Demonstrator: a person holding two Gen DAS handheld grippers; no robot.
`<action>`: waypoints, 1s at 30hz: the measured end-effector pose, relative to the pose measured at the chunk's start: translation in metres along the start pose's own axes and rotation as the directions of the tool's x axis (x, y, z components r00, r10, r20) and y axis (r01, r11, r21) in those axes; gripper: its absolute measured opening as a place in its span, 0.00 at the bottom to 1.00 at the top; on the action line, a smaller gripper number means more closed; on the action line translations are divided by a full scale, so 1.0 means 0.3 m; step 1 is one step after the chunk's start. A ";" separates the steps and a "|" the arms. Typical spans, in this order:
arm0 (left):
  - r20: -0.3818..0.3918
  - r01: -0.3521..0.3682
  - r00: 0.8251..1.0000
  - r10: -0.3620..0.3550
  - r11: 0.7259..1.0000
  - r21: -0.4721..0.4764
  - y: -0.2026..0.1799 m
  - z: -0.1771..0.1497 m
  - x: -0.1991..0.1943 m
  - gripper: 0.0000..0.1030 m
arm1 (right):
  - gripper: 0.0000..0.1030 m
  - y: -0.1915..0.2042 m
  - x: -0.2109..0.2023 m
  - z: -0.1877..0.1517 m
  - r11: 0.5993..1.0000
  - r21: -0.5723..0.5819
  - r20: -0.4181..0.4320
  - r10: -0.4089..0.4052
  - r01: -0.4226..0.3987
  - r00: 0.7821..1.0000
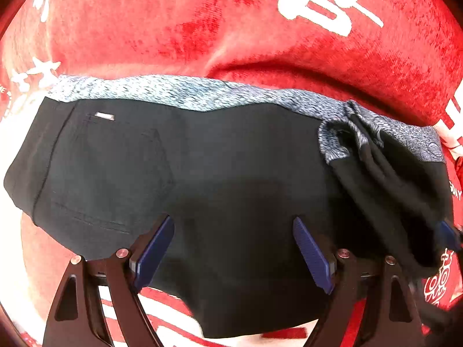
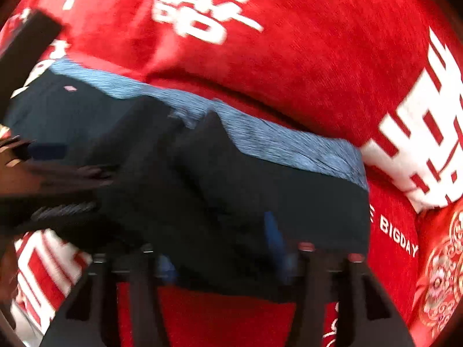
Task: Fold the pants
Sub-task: 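Grasp the trouser leg end with the right gripper and lift it, then fold the held leg end over onto the waistband with the right gripper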
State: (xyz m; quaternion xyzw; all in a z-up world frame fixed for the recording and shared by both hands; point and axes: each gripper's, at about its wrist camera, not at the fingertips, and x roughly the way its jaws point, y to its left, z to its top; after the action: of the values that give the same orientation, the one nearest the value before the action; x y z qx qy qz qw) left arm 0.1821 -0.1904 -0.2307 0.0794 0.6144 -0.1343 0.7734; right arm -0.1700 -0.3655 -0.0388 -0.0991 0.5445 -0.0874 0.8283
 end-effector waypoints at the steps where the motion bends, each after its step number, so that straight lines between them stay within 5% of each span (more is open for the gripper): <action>1: 0.000 0.000 1.000 0.000 1.000 0.002 0.012 0.004 -0.006 0.83 | 0.62 0.003 -0.035 -0.009 1.000 -0.014 0.013 0.018 -0.018 1.000; 9: 0.004 0.057 0.998 -0.057 0.997 0.048 -0.001 0.046 -0.089 0.83 | 0.62 -0.079 -0.167 -0.091 0.998 0.007 0.063 0.056 -0.056 0.996; 16: -0.054 0.035 0.998 -0.034 0.999 0.010 0.012 -0.018 -0.054 0.83 | 0.62 0.021 -0.054 -0.035 0.966 -0.259 0.071 0.013 0.006 0.997; 17: -0.063 0.034 0.997 -0.034 0.999 -0.002 0.026 -0.025 -0.039 0.83 | 0.58 0.033 -0.021 -0.022 0.961 -0.278 0.050 0.012 0.003 0.999; 18: -0.072 0.029 0.997 -0.030 0.999 -0.013 0.038 -0.034 -0.034 0.83 | 0.28 0.031 -0.006 -0.011 0.962 -0.272 0.033 0.022 -0.012 0.999; 20: -0.075 0.025 0.997 -0.027 1.000 -0.018 0.053 -0.040 -0.032 0.83 | 0.09 -0.011 0.012 0.029 0.978 -0.196 -0.014 0.067 -0.068 0.998; 23: -0.065 0.022 0.998 -0.023 1.000 -0.019 0.073 -0.037 -0.054 0.83 | 0.06 -0.079 -0.085 0.065 0.986 -0.124 0.038 0.118 -0.113 0.992; 26: -0.053 0.024 0.998 -0.025 0.999 -0.024 0.083 -0.026 -0.067 0.83 | 0.06 -0.046 -0.162 0.043 0.974 -0.184 0.057 0.141 -0.128 0.988; 30: -0.046 0.013 0.999 -0.015 0.999 -0.038 0.079 -0.006 -0.090 0.83 | 0.07 0.062 -0.098 -0.024 0.956 -0.250 -0.024 0.151 -0.152 0.988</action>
State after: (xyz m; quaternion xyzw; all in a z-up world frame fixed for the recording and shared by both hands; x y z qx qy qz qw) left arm 0.1820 -0.1644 -0.2057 0.0638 0.6349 -0.1263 0.7595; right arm -0.1873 -0.3406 -0.0204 -0.1608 0.5590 0.0458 0.8121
